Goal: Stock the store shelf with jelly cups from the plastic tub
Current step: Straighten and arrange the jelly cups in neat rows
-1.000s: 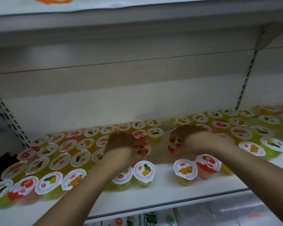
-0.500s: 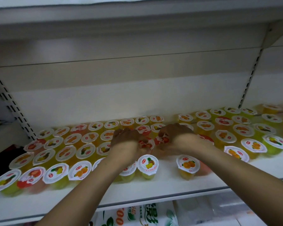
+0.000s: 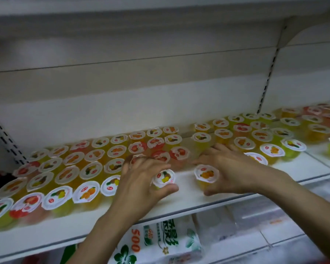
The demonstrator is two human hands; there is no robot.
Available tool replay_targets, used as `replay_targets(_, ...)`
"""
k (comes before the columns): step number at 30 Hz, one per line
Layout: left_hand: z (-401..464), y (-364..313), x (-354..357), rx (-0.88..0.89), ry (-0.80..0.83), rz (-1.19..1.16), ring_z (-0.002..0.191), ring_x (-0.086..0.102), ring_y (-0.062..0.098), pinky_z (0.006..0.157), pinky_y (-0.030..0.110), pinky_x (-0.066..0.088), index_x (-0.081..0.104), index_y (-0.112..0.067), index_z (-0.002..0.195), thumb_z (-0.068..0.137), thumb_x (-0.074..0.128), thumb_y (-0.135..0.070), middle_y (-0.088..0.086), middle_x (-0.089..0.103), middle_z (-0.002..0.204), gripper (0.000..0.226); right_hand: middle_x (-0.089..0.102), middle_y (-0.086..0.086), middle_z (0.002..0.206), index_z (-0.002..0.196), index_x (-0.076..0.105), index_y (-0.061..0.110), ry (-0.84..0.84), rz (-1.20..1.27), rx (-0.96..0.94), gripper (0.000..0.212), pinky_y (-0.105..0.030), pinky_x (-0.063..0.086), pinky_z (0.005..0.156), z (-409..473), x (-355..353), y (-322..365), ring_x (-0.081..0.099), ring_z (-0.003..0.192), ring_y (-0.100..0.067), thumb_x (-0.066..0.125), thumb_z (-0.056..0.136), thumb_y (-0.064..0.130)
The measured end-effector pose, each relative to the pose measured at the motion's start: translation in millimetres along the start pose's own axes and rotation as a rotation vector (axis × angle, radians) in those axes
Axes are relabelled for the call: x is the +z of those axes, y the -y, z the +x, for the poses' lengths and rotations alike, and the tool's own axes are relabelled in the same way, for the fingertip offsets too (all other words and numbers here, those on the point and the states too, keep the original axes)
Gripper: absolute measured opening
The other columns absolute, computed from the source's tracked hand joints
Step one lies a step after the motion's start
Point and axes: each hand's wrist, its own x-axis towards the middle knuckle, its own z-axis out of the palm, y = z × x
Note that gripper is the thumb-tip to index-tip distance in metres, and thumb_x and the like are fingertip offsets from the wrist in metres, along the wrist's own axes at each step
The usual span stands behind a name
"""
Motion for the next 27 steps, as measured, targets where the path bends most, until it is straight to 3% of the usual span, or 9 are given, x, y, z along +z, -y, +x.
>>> replay_targets(4,-10.4,6.4,5.9,0.083,0.01,0.048,0.112,0.05,0.005,0.109,0.046,0.021,0.065,-0.035,0.108,0.058,0.084,-0.05,-0.018,0.063,0.112,0.055,0.043,0.007,0.143,0.141,0.035,0.04,-0.078,-0.086,0.03,0.061,-0.034,0.019,0.107,-14.9,11.1,2.7,0.028,0.137,-0.02,0.059,0.085,0.045)
replay_targets(7,-12.2,6.9,10.3,0.078,0.002,0.069,0.106,0.058,0.01,0.109,0.041,0.016,0.07,-0.032,0.099,0.058,0.089,-0.033,-0.016,0.066,0.106,0.045,0.057,0.005,0.128,0.135,0.048,0.036,-0.176,-0.076,0.034,0.051,-0.034,0.024,0.102,-15.1,22.7,8.0,0.042,0.127,-0.022,0.061,0.086,0.045)
replay_targets(10,-10.6,6.1,13.4,0.066,-0.014,0.074,0.102,0.061,0.012,0.106,0.037,0.016,0.071,-0.031,0.096,0.06,0.088,-0.029,-0.015,0.068,0.103,0.04,0.066,0.002,0.109,0.124,0.06,0.031,-0.231,-0.06,0.057,0.047,-0.035,0.028,0.093,-10.3,33.4,17.0,0.054,0.111,-0.025,0.067,0.08,0.045)
replay_targets(17,-10.8,5.3,15.7,0.02,0.009,0.094,0.098,0.062,0.012,0.108,0.034,0.018,0.069,-0.031,0.097,0.067,0.082,-0.031,-0.014,0.067,0.106,0.033,0.063,0.0,0.121,0.13,0.054,0.029,-0.271,-0.075,0.108,0.047,-0.035,0.029,0.097,3.6,40.5,42.2,0.049,0.115,-0.025,0.058,0.087,0.047)
replay_targets(21,-12.3,3.3,15.4,0.014,0.016,0.094,0.103,0.061,0.012,0.111,0.038,0.019,0.068,-0.031,0.097,0.07,0.08,-0.033,-0.014,0.065,0.108,0.031,0.064,-0.001,0.118,0.127,0.056,0.028,-0.259,-0.084,0.104,0.045,-0.037,0.032,0.094,3.8,43.3,42.3,0.05,0.112,-0.026,0.06,0.086,0.045)
replay_targets(24,-14.0,-1.1,12.2,-0.002,0.041,0.108,0.108,0.056,0.009,0.113,0.042,0.02,0.064,-0.035,0.098,0.073,0.069,-0.055,-0.017,0.061,0.109,0.033,0.068,-0.001,0.103,0.114,0.065,0.027,-0.251,-0.12,0.103,0.039,-0.04,0.04,0.085,3.0,48.3,41.3,0.056,0.098,-0.027,0.06,0.08,0.047)
replay_targets(27,-13.8,-10.2,5.0,-0.04,0.054,0.061,0.108,0.05,0.003,0.111,0.033,0.02,0.061,-0.037,0.102,0.073,0.038,-0.078,-0.021,0.058,0.109,0.056,0.067,0.002,0.095,0.103,0.068,0.03,-0.295,-0.097,0.067,0.038,-0.04,0.044,0.077,-0.2,46.9,41.2,0.058,0.09,-0.024,0.047,0.079,0.05)
